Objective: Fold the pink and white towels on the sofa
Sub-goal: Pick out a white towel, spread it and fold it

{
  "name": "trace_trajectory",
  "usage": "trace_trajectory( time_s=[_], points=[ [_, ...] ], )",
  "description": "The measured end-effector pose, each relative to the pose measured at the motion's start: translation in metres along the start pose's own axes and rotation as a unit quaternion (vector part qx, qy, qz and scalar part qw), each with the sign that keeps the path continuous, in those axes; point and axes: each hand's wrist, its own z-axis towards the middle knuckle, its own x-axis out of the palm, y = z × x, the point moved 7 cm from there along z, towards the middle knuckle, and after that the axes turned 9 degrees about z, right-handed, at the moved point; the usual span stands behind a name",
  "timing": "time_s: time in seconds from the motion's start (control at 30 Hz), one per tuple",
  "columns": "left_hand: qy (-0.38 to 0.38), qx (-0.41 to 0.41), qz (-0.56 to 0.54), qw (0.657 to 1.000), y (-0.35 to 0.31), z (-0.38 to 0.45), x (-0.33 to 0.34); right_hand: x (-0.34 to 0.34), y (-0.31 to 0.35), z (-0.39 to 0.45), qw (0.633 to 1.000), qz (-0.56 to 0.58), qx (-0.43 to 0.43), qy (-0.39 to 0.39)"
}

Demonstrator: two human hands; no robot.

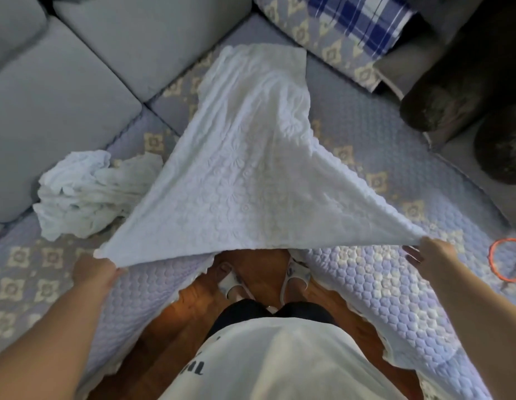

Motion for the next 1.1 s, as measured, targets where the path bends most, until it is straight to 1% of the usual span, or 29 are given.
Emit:
trace_trajectory(
  time_s=[0.07,0.1,0.13,0.17,0.2,0.23,0.3,0.33,0.37,0.4,0.43,0.47,0.5,0.53,0.57,0.63,0.7,0.73,0.8,0.87,0.9,0.93,0.97,1.03,1.1],
  points=[
    [-0.027,-0.007,-0.054,0.998,-0.002,-0.005,-0.002,0.002,-0.001,-0.003,1.0,0.012,0.003,-0.013],
    [-0.026,-0.002,-0.051,0.998,-0.003,-0.008,-0.001,0.001,-0.001,-0.005,1.0,0.019,0.004,-0.02],
    [-0.009,-0.009,-0.038,0.999,-0.002,-0.012,0.0,0.0,-0.001,-0.006,0.999,0.033,0.004,-0.028],
    [0.009,-0.013,-0.09,0.996,-0.002,-0.017,0.0,-0.002,0.0,-0.014,0.998,0.041,0.007,-0.037],
    [0.019,-0.007,-0.18,0.983,-0.003,-0.02,0.0,-0.004,0.003,-0.018,0.997,0.054,0.004,-0.05],
    [0.035,0.001,-0.281,0.959,-0.007,-0.03,0.0,-0.006,0.005,-0.025,0.994,0.082,0.011,-0.066],
    [0.066,0.04,-0.415,0.907,-0.018,-0.058,-0.011,-0.007,0.007,-0.037,0.986,0.142,0.023,-0.085],
    [0.085,0.062,-0.477,0.873,-0.026,-0.075,-0.015,-0.004,0.007,-0.042,0.98,0.18,0.025,-0.083],
    [0.09,0.092,-0.512,0.849,-0.035,-0.09,-0.019,0.004,0.008,-0.049,0.977,0.203,0.013,-0.062],
    [0.076,0.128,-0.525,0.838,-0.043,-0.106,-0.025,0.014,0.013,-0.059,0.975,0.22,-0.018,-0.03],
    [0.029,0.171,-0.492,0.853,-0.052,-0.123,-0.035,0.025,0.019,-0.074,0.975,0.214,-0.062,0.001],
    [-0.031,0.212,-0.438,0.873,-0.059,-0.139,-0.044,0.034,0.025,-0.092,0.975,0.186,-0.121,0.025],
    [-0.084,0.256,-0.382,0.884,-0.067,-0.158,-0.052,0.042,0.03,-0.112,0.971,0.145,-0.185,0.038],
    [-0.111,0.299,-0.345,0.883,-0.076,-0.176,-0.055,0.049,0.033,-0.133,0.963,0.108,-0.24,0.051],
    [-0.115,0.344,-0.32,0.875,-0.085,-0.195,-0.055,0.057,0.034,-0.154,0.952,0.072,-0.289,0.07],
    [-0.077,0.401,-0.279,0.869,-0.102,-0.228,-0.041,0.08,0.027,-0.194,0.922,0.013,-0.359,0.144],
    [-0.005,0.432,-0.264,0.862,-0.114,-0.255,-0.018,0.105,0.01,-0.233,0.882,-0.041,-0.406,0.236],
    [0.034,0.434,-0.278,0.856,-0.117,-0.268,-0.008,0.116,0.0,-0.252,0.859,-0.067,-0.428,0.272],
    [0.102,0.408,-0.319,0.849,-0.122,-0.285,0.011,0.136,-0.02,-0.288,0.82,-0.112,-0.458,0.326],
    [0.15,0.396,-0.336,0.841,-0.126,-0.299,0.026,0.152,-0.04,-0.313,0.789,-0.138,-0.469,0.372],
    [0.163,0.405,-0.333,0.836,-0.128,-0.304,0.032,0.157,-0.047,-0.323,0.776,-0.15,-0.478,0.384],
    [0.168,0.412,-0.326,0.834,-0.13,-0.309,0.035,0.161,-0.052,-0.328,0.769,-0.16,-0.482,0.387],
    [0.16,0.421,-0.315,0.836,-0.13,-0.311,0.037,0.163,-0.055,-0.331,0.773,-0.16,-0.478,0.385],
    [0.138,0.412,-0.316,0.843,-0.127,-0.309,0.038,0.163,-0.056,-0.33,0.795,-0.138,-0.457,0.374],
    [0.143,0.385,-0.348,0.843,-0.123,-0.303,0.041,0.159,-0.055,-0.326,0.812,-0.113,-0.443,0.363]
  ],
)
